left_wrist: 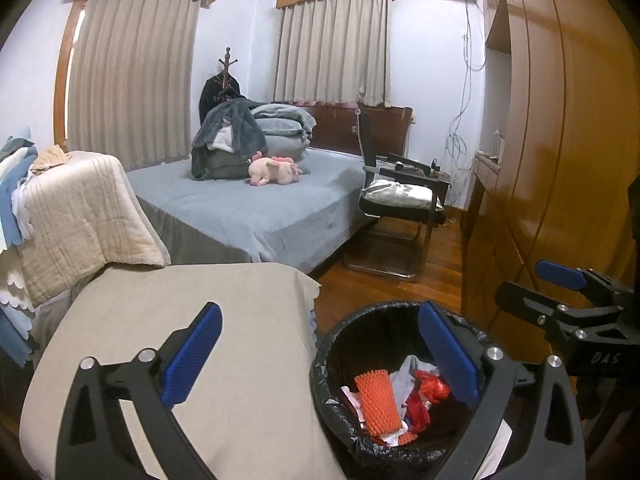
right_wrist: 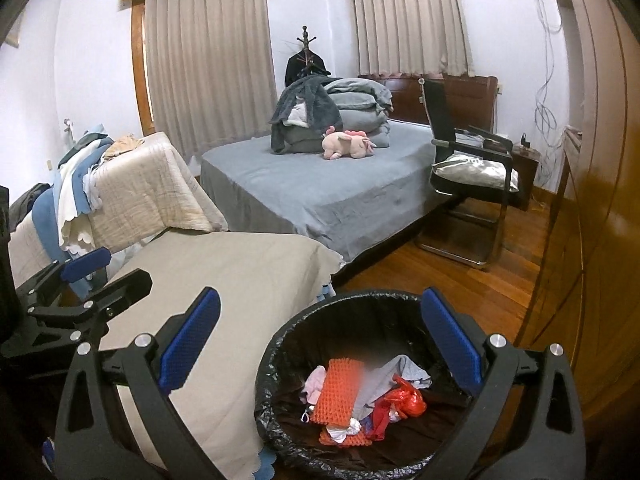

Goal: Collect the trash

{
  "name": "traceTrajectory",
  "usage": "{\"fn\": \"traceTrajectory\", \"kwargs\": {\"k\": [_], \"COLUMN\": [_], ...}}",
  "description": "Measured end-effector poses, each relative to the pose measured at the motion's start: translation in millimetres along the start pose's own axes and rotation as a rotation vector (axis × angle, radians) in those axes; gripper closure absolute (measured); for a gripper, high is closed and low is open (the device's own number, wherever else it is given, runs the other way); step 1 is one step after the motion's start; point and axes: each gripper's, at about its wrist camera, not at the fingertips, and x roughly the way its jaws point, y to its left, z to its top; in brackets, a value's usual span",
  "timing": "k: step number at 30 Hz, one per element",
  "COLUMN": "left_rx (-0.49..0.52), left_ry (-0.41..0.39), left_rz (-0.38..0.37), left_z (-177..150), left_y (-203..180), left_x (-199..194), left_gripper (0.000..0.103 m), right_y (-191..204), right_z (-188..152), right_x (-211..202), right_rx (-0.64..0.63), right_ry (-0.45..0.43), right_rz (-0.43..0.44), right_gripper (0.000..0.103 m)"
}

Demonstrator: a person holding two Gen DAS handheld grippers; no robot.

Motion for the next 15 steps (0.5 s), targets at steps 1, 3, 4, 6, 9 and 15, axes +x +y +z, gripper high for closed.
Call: {"fn": "traceTrajectory", "kwargs": {"k": [1,3,4,6,9,15], "left_rx": [-0.002,-0.001,0.0,0.002,0.001,-0.003], "left_ry": [-0.002,-0.003,-0.004,-0.006,-0.006,-0.01], "left_rz": [-0.001,0.0,0.001,0.003,0.004,0.009], "left_z": [-0.6,-0.3,-0.5,0.3,0.7,1.6], "left_y": [0.8,0.8,0.8,1.0,0.8,2.1], "left_x": [-0.5,-1.4,-1.9,-2.7,-3.1,-5.9], "left_gripper": [0.006,0.006,0.006,0.006,0.006,0.006], "right_y": [0.4,1.7,2.3,3.6,5.2,7.0], "right_z": [0.0,0.4,0.7,-0.8,-0.1,0.1], "right_x": [-0.4,-0.8,-1.0,-1.5,-1.5,-1.3], "right_rx": [0.0,-0.001,-0.003,-0.005,-0.01,-0.012], "right_ry": [-0.002,-0.005,-0.006,-0.006,-0.005,-0.005], "right_rz": [0.0,0.0,0.0,0.0,0.003,0.002], "right_gripper": [0.005,0.005,0.005,0.005,0.005,0.005]}}
